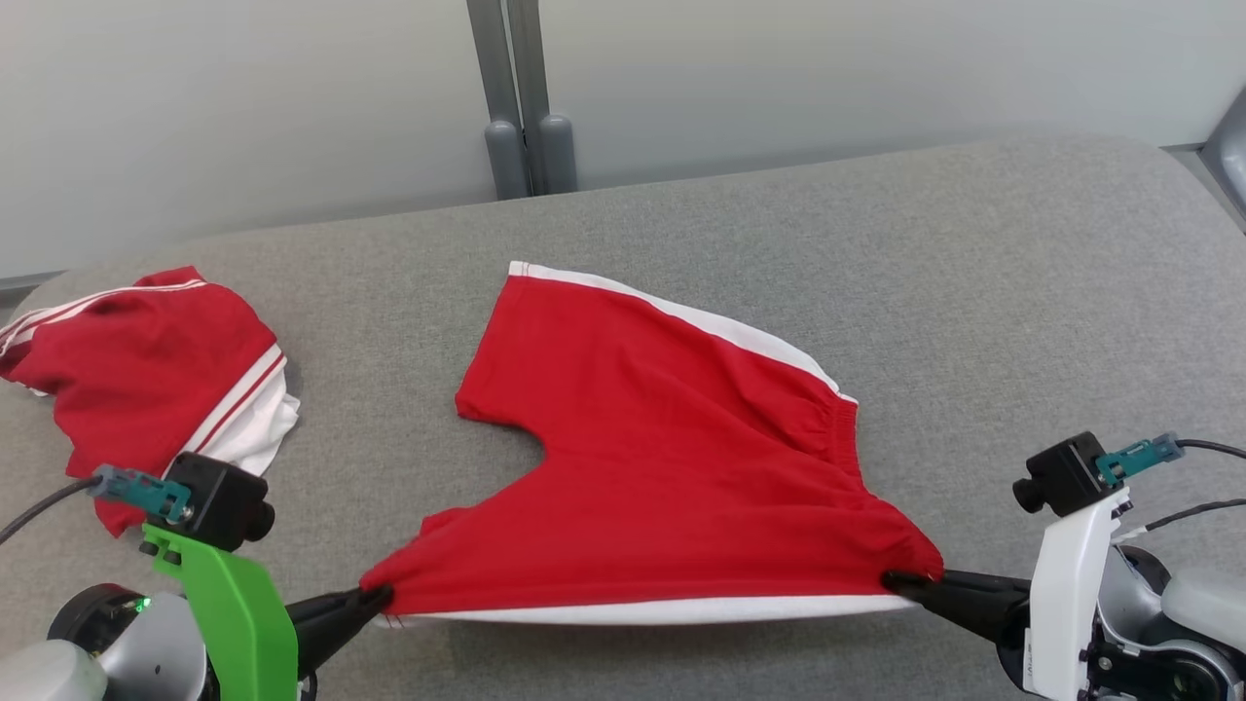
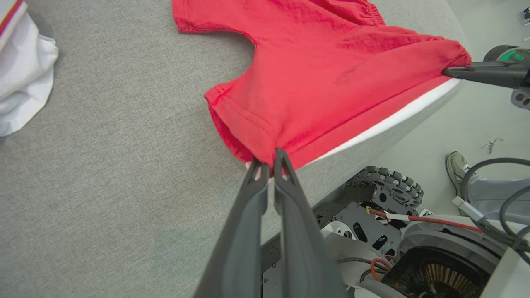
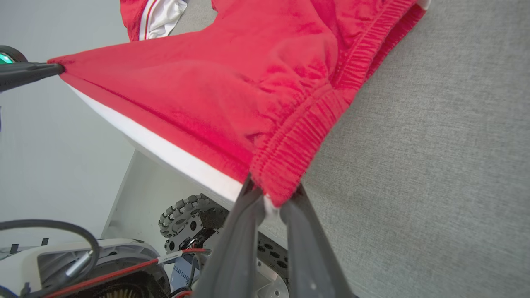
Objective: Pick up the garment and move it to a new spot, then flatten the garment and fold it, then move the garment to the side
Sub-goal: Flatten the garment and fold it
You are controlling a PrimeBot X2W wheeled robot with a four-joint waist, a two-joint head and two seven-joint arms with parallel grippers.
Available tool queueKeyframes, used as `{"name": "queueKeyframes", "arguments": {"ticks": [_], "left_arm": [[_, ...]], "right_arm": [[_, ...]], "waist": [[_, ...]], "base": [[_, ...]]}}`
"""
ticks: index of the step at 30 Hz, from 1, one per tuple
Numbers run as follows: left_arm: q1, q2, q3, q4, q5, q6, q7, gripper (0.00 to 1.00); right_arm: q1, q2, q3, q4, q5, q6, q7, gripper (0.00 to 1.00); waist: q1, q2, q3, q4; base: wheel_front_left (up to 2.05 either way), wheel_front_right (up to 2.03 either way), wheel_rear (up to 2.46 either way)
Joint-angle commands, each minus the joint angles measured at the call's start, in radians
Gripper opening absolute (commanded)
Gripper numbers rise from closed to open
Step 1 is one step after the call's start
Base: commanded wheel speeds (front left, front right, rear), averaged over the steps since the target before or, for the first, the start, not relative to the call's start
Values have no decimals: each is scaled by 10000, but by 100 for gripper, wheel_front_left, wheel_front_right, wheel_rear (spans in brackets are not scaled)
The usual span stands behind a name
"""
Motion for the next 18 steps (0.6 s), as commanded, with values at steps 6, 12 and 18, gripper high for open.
{"name": "queueKeyframes", "arguments": {"ticks": [6, 12, 18], "left_arm": [[-950, -22, 341, 480, -271, -309, 951, 0], [-2579, -818, 503, 1967, -145, -679, 2320, 0], [-4386, -1741, 641, 3467, 83, -985, 3511, 0]], "right_arm": [[-732, 234, -334, -40, 55, 1, 694, 0], [-1582, 798, -828, 155, 757, 3, 1279, 0], [-2402, 915, -1278, 574, 1377, 3, 1759, 0]], "waist": [[1, 0, 944, -346], [1, 0, 1778, -488], [1, 0, 2666, -722]], "base": [[0, 0, 0], [0, 0, 0], [0, 0, 0]]}}
